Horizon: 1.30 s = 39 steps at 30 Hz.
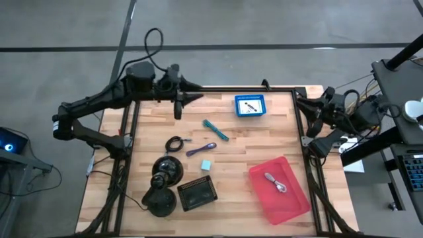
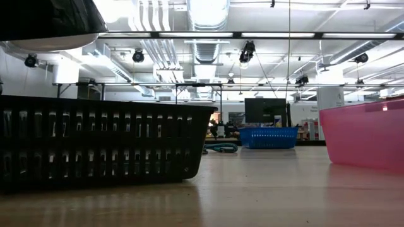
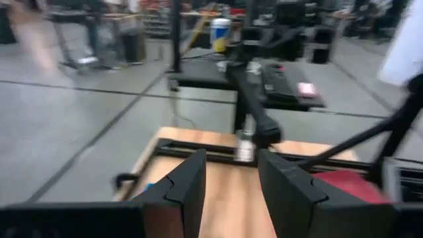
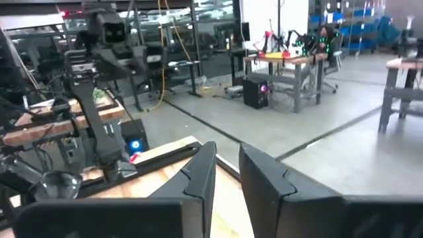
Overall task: Pick and place items into bin
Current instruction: Put the blue charger cable into the pink bin
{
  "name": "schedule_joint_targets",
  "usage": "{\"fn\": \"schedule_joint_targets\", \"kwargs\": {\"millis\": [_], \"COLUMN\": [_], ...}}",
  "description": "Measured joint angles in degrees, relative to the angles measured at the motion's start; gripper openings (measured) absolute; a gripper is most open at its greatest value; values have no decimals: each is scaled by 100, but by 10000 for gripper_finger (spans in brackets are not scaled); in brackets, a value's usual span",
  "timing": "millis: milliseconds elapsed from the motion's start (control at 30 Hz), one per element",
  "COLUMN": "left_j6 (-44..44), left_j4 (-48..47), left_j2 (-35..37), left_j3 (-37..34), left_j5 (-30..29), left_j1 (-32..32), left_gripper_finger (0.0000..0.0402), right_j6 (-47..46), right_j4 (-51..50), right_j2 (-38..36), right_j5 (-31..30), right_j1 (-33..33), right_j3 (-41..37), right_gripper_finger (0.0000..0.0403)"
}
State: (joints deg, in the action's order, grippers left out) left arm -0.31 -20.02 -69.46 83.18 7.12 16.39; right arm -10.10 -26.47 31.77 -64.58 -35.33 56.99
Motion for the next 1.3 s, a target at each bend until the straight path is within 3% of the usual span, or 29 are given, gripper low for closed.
{"fn": "schedule_joint_targets", "kwargs": {"millis": [333,867,1133,1300], "left_j6": [-270,-1717,-1566,-1142], "left_j4": [-1053,-1045,-1063,-1758], "left_j2": [27,-296,-626,-692], "left_j3": [-32,-176,-202,-208], "left_j5": [-18,-305,-303,-132], "left_j1": [429,429,451,652], "left_gripper_finger": [123,123,123,123], "right_j6": [-659,848,119,-71], "right_j4": [-320,-329,-325,-321], "right_j2": [755,1213,1110,1181], "right_j5": [21,29,58,58], "right_j1": [556,1814,1825,1825], "right_j3": [-4,-4,-4,-4], "right_gripper_finger": [59,59,59,59]}}
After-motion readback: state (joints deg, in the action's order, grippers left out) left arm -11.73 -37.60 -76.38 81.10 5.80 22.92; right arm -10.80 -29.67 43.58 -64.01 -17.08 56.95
